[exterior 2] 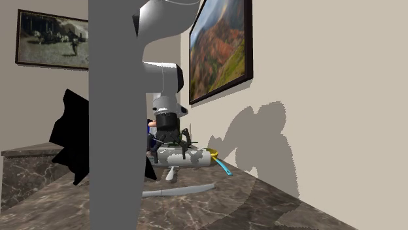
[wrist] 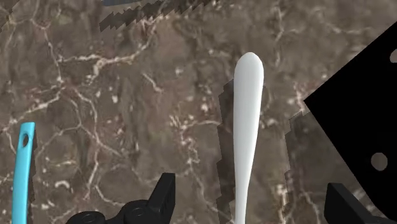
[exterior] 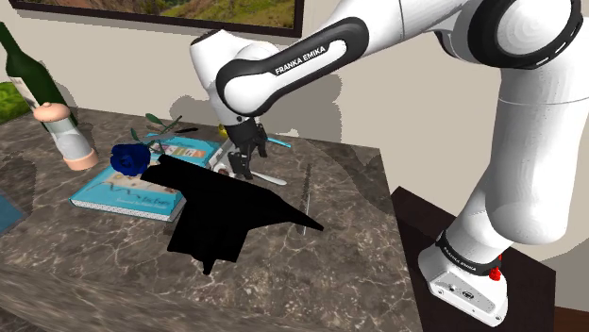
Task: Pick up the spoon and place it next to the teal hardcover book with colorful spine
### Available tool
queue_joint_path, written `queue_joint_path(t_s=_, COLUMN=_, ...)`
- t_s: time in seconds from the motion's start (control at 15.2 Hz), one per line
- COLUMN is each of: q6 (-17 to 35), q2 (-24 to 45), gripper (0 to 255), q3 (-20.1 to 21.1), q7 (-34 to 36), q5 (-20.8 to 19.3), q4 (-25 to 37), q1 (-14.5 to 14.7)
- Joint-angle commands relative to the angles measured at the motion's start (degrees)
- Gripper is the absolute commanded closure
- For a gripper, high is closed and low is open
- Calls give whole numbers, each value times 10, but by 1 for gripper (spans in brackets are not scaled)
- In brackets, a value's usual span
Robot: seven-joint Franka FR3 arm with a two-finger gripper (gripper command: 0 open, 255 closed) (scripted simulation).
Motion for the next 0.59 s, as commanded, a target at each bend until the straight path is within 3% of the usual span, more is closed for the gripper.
queue_joint_path(t_s=0.0, q6=-33, q2=0, gripper=0, q3=2, q7=-3, q5=3, q4=33, q1=3)
queue_joint_path(t_s=0.53, q6=-48, q2=0, gripper=0, q3=3, q7=-4, q5=3, q4=48, q1=5)
